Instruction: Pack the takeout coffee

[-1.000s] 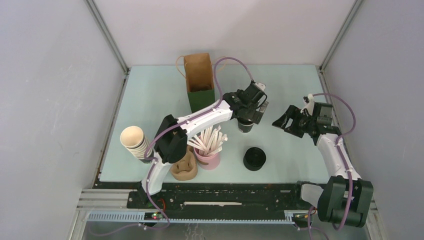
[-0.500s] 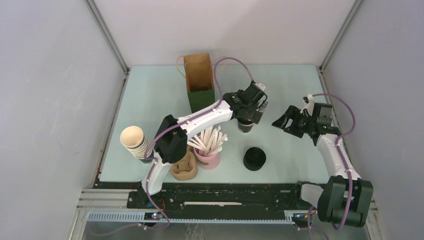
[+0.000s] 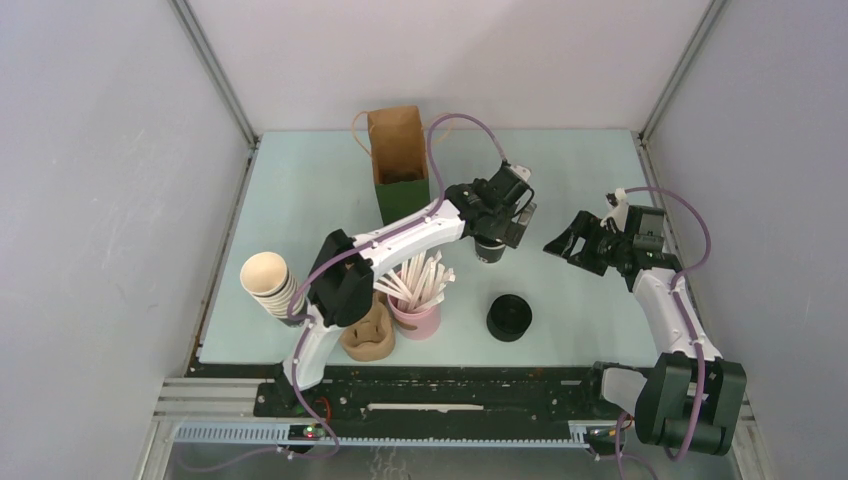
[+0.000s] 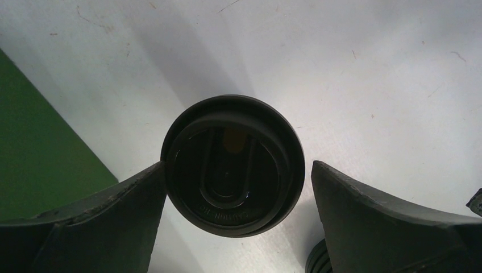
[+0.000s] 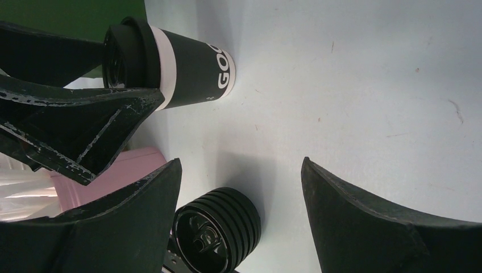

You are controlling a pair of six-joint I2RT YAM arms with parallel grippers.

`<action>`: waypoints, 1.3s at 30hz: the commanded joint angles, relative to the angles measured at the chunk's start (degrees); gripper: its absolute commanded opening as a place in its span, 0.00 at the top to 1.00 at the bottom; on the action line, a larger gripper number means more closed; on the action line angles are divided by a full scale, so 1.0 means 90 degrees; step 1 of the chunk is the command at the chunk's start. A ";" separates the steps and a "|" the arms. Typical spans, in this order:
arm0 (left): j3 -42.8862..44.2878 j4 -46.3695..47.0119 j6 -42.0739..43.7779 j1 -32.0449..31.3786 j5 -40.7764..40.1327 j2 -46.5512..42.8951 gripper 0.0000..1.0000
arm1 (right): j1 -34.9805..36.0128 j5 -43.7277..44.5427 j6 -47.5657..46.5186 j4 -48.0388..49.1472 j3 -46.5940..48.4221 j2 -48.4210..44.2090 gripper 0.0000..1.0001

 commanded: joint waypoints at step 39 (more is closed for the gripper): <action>-0.0450 -0.0035 0.0047 0.0525 0.0525 -0.1459 0.39 | 0.0743 -0.1811 0.1889 0.2768 0.0313 0.2125 0.23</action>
